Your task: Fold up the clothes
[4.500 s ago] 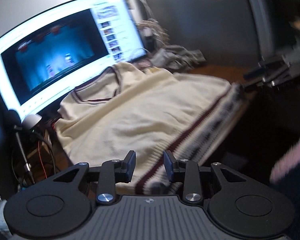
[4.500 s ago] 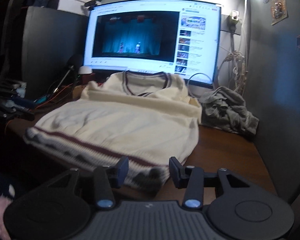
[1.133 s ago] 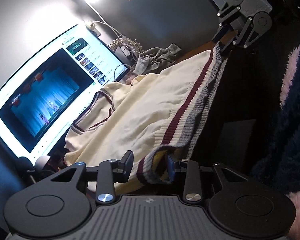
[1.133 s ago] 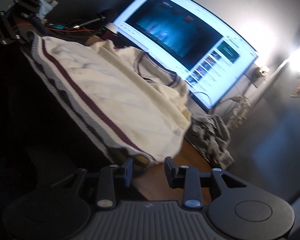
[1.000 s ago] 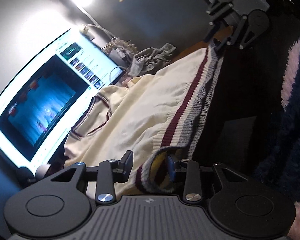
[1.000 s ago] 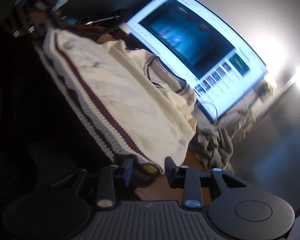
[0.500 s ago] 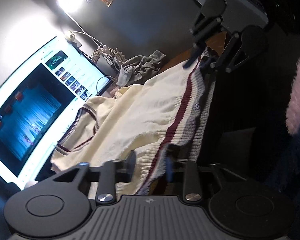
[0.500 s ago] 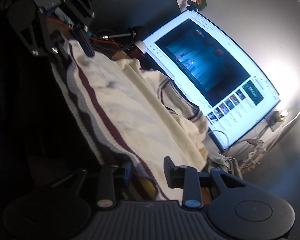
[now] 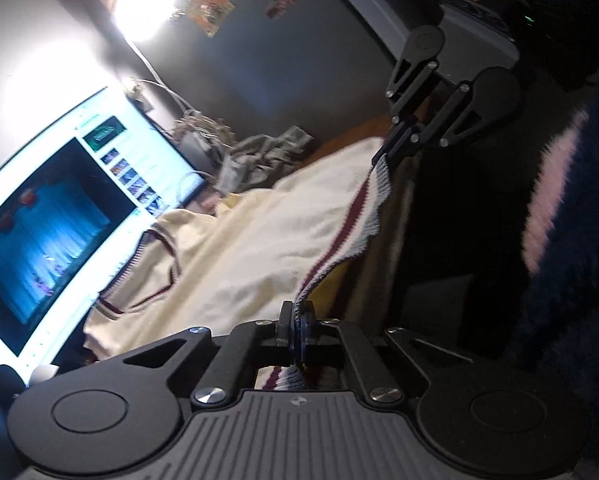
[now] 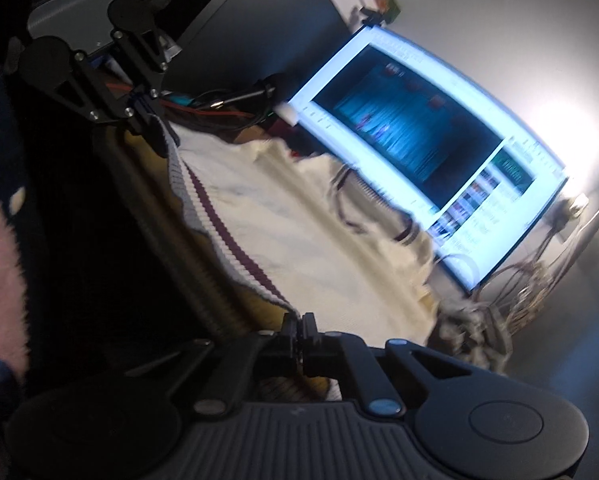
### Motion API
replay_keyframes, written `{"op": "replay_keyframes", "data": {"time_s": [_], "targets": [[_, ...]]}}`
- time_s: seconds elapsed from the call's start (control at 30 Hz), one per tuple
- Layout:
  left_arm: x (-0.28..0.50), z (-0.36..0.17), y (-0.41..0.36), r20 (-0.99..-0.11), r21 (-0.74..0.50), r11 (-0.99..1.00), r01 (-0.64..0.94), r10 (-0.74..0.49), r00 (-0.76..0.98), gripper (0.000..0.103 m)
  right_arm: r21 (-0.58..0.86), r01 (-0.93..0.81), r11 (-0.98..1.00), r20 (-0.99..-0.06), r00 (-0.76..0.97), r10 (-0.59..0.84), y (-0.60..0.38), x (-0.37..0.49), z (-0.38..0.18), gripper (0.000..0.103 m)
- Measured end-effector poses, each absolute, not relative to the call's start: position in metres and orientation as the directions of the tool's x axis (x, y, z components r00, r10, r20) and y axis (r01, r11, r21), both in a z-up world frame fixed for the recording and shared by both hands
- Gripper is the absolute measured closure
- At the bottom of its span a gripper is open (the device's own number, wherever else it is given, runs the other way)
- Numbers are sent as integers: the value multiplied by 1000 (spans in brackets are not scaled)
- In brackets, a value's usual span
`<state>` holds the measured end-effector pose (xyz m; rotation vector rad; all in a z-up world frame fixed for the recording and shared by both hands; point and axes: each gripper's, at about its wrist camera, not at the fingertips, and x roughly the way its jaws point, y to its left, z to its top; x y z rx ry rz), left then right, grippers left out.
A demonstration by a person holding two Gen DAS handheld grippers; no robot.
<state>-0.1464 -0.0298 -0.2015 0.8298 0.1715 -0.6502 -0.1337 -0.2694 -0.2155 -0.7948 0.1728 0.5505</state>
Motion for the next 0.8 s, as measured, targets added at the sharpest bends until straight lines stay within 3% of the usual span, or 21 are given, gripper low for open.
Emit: {"op": "replay_keyframes", "data": {"time_s": [0.23, 0.43, 0.57, 0.8], "targets": [[-142, -206, -26, -405, 593, 503, 629, -490, 772, 101, -514, -575, 637, -378, 818, 434, -280, -126, -216, 102], [-133, -185, -13, -365, 461, 619, 636, -521, 772, 101, -316, -602, 733, -372, 790, 488, -296, -114, -199, 102], [-134, -175, -6, -354, 420, 640, 644, -538, 765, 101, -301, -608, 735, -351, 787, 507, -303, -116, -186, 102], [-137, -177, 1, -387, 377, 633, 676, -556, 736, 101, -343, -668, 660, -454, 733, 506, -295, -120, -199, 102]]}}
